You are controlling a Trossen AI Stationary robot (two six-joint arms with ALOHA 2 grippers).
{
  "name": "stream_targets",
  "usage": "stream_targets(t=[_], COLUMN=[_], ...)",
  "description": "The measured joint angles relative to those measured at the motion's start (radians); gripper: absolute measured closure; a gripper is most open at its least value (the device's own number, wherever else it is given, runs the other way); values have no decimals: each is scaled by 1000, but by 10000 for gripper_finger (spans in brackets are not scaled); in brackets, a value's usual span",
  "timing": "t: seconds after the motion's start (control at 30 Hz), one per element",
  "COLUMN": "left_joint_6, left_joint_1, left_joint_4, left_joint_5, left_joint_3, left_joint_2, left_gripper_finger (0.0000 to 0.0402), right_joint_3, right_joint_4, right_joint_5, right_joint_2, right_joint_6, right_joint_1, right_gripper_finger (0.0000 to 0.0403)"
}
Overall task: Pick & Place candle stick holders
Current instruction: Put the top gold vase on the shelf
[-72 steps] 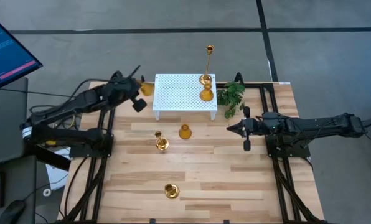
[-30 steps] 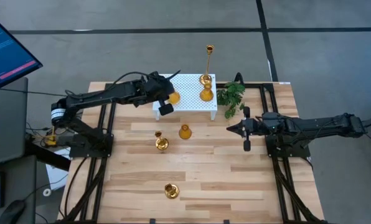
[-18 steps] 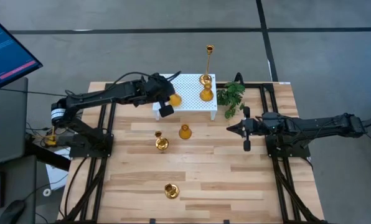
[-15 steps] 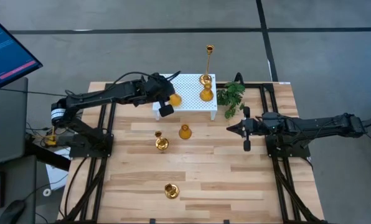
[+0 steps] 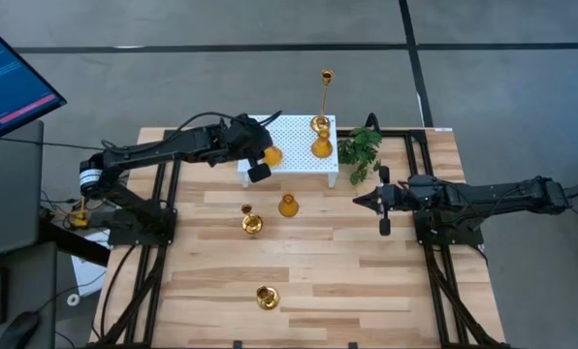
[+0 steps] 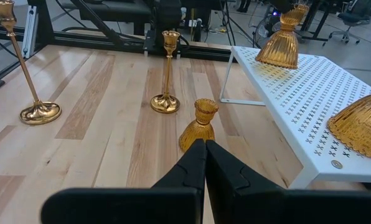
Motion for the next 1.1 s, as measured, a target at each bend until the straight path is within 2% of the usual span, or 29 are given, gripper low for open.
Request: stream_targets(t=[0.57, 0.9, 1.1], left_joint_6=[-15, 54, 76], left_joint_1=[3, -32, -101], left_joint_4=[5, 143, 122], left_joint_5=[-1, -1, -5], left_joint_3=[0, 0, -1], left_joint_2=[-1, -17, -116], left_gripper_finger=[353, 354, 393], right_joint_3=[0, 0, 0], right_joint_4=[0, 0, -12], right_joint_5=[0, 0, 0], right_joint_2=[0, 0, 0], right_joint_6=[0, 0, 6], right_joint_1=[0, 0, 1], right_gripper_finger=[403, 403, 403])
